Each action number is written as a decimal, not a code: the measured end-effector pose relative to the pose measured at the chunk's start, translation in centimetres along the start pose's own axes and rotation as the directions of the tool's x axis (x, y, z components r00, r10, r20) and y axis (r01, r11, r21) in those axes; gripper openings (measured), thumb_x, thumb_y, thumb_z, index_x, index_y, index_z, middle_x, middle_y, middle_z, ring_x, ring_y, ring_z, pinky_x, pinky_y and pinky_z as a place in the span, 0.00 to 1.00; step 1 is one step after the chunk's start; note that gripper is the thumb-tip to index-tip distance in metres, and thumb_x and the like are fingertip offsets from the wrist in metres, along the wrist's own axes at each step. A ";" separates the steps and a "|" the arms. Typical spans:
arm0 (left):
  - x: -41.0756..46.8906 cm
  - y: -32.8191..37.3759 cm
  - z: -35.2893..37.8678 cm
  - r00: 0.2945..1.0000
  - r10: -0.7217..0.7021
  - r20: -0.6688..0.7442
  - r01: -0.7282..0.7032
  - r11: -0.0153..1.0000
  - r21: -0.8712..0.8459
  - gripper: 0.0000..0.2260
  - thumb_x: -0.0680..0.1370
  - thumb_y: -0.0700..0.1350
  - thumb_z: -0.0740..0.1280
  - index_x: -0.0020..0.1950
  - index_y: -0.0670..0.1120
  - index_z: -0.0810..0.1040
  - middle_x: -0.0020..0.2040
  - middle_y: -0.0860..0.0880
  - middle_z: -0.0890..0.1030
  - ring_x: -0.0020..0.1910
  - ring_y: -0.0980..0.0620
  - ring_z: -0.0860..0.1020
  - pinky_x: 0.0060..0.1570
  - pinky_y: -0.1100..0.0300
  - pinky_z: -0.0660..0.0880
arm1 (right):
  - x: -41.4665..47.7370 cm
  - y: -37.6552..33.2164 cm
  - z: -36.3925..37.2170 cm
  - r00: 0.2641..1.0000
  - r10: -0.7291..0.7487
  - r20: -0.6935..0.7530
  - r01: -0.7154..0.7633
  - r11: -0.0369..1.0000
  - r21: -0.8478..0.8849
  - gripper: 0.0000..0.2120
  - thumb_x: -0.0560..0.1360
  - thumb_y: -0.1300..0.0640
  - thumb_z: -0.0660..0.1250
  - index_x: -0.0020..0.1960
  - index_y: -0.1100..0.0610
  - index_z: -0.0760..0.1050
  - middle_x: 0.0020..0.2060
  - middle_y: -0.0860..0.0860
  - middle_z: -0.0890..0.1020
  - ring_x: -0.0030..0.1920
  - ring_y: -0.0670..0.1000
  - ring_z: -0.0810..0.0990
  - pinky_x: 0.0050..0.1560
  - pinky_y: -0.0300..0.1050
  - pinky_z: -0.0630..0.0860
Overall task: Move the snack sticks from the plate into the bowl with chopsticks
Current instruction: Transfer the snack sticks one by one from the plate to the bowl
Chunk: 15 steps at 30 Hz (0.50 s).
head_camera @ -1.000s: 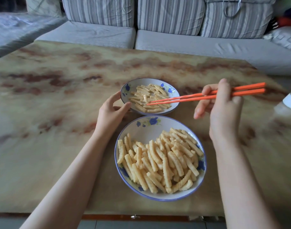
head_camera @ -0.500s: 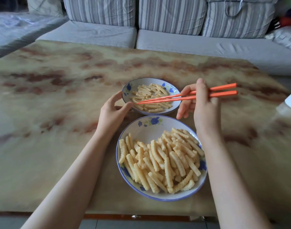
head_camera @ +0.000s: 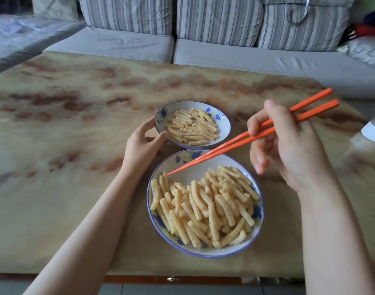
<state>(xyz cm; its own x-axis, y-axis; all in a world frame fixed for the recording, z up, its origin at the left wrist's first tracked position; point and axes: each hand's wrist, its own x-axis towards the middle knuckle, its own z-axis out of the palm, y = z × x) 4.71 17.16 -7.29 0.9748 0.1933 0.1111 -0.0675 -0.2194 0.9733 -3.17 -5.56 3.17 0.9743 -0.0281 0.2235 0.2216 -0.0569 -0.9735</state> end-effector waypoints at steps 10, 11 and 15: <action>-0.1 0.1 0.0 1.000 0.007 0.001 -0.007 1.000 0.013 0.20 0.77 0.45 0.70 0.69 0.52 0.75 0.50 0.52 0.85 0.40 0.51 0.85 0.46 0.57 0.82 | 0.1 0.4 0.5 0.997 0.048 0.065 -0.046 0.998 -0.038 0.23 0.83 0.51 0.51 0.35 0.60 0.72 0.17 0.55 0.70 0.16 0.55 0.69 0.22 0.42 0.62; -0.1 0.1 0.0 1.000 0.006 0.001 -0.006 1.000 0.013 0.20 0.77 0.45 0.70 0.68 0.52 0.76 0.49 0.52 0.85 0.40 0.52 0.85 0.47 0.55 0.82 | 0.1 0.5 0.5 0.997 0.052 0.062 -0.050 0.998 -0.043 0.23 0.83 0.51 0.52 0.35 0.60 0.72 0.17 0.55 0.71 0.16 0.55 0.69 0.22 0.42 0.62; 0.0 0.0 -0.1 1.000 0.021 0.005 -0.021 0.999 0.026 0.20 0.77 0.45 0.70 0.69 0.53 0.76 0.54 0.52 0.85 0.41 0.54 0.85 0.50 0.55 0.81 | 0.2 0.7 0.8 0.999 0.047 0.020 -0.046 0.998 -0.039 0.23 0.83 0.52 0.51 0.35 0.60 0.72 0.17 0.55 0.71 0.17 0.55 0.70 0.23 0.43 0.62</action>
<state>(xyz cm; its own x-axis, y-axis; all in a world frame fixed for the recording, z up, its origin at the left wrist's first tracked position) 4.66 17.26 -7.23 0.9741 0.1841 0.1309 -0.0827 -0.2484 0.9651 -2.81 -4.78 2.47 0.9842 -0.0111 0.1767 0.1749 -0.0944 -0.9800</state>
